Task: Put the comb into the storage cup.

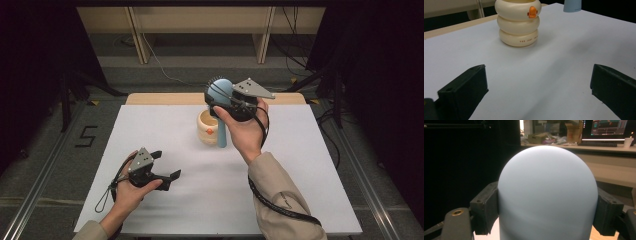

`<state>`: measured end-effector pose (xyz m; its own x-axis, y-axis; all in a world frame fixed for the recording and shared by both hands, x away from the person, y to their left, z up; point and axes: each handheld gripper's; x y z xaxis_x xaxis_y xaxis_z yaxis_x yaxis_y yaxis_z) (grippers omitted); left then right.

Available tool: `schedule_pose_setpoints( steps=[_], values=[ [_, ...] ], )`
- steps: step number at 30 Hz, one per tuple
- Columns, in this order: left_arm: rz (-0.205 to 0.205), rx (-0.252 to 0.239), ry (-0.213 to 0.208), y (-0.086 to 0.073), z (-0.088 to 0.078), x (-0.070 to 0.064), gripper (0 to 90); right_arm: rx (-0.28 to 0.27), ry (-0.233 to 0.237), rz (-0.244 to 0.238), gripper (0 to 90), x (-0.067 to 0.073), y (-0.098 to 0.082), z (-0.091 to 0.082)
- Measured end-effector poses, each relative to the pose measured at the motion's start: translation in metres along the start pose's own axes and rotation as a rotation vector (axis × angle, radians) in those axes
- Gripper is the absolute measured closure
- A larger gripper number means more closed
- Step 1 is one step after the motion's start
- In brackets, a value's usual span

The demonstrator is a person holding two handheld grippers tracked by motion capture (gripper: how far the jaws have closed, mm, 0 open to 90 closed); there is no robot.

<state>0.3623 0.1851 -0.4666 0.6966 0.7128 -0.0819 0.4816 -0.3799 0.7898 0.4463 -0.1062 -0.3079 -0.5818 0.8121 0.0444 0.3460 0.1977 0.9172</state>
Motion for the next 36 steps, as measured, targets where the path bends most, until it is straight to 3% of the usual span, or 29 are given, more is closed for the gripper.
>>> schedule_pose_setpoints(
  steps=[36],
  values=[
    [-0.008, -0.002, 0.007, -0.001, 0.0, 0.003, 1.1, -0.027, -0.034, -0.009, 21.7, -0.007, 0.016, 0.015]
  ],
)
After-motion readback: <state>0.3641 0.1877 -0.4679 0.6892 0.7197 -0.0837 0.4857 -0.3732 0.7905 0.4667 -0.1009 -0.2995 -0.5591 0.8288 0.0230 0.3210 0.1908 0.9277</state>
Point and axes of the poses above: each handheld gripper's, and its own axes: z roughly forward along the jaws, y roughly out of its top, x roughly to its left, and after that the axes turned 15 degrees about x, right-handed
